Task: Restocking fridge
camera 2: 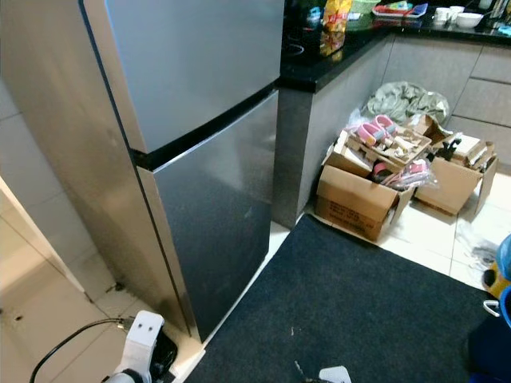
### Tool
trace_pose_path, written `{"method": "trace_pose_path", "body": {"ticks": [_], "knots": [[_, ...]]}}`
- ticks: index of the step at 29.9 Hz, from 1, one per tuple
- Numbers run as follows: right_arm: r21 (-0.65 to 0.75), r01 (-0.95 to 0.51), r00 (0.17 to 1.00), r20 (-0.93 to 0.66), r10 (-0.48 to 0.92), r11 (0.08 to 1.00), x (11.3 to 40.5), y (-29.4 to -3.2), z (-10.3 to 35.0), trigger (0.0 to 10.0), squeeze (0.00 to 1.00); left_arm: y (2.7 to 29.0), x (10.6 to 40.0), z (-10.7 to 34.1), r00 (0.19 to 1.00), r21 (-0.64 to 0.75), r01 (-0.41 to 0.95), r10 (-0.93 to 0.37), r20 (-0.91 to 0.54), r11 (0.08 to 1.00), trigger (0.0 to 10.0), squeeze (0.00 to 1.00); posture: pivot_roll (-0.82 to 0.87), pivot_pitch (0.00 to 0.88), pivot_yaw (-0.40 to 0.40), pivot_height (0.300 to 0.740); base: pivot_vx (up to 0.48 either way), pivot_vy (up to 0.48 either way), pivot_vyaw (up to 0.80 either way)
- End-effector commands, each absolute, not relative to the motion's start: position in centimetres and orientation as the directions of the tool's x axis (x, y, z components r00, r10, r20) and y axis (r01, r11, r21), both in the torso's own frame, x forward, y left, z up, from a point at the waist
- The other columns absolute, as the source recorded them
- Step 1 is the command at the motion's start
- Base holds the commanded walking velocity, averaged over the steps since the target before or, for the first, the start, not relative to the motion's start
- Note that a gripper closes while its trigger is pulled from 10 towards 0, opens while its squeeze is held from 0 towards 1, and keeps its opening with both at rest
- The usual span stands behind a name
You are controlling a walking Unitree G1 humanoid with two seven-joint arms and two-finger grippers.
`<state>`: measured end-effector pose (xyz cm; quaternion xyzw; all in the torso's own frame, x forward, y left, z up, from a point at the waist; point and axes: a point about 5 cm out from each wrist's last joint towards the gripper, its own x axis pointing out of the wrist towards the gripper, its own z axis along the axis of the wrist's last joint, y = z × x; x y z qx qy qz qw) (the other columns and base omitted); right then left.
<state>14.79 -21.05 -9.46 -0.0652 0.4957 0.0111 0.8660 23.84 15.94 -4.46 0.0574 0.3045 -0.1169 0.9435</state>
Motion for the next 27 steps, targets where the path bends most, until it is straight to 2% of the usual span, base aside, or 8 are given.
{"method": "trace_pose_path", "body": {"ticks": [1,11,27], "knots": [[-0.1,-0.091,0.528,-0.849,-0.038,0.991,15.2,-20.6,-9.4,10.0,0.0,16.3,24.0,-4.4,0.788,0.04,0.254,-0.183,-0.588,0.966,10.0,0.0,-0.08,0.044,0.063,0.74,0.439,0.0,0.0],[-0.103,-0.079,0.527,-0.849,-0.046,0.992,14.9,-20.8,-9.4,10.0,0.0,16.2,24.0,-4.3,0.785,0.039,0.274,-0.2,-0.586,0.961,10.0,0.0,-0.08,0.037,0.073,0.74,0.423,0.0,0.0],[-0.107,-0.068,0.519,-0.853,-0.056,0.992,14.0,-21.2,-9.6,10.0,0.0,15.6,24.9,-3.5,0.802,0.063,0.32,-0.235,-0.549,0.945,10.0,0.0,-0.09,0.031,0.081,0.74,0.0,0.0,0.0]]}}
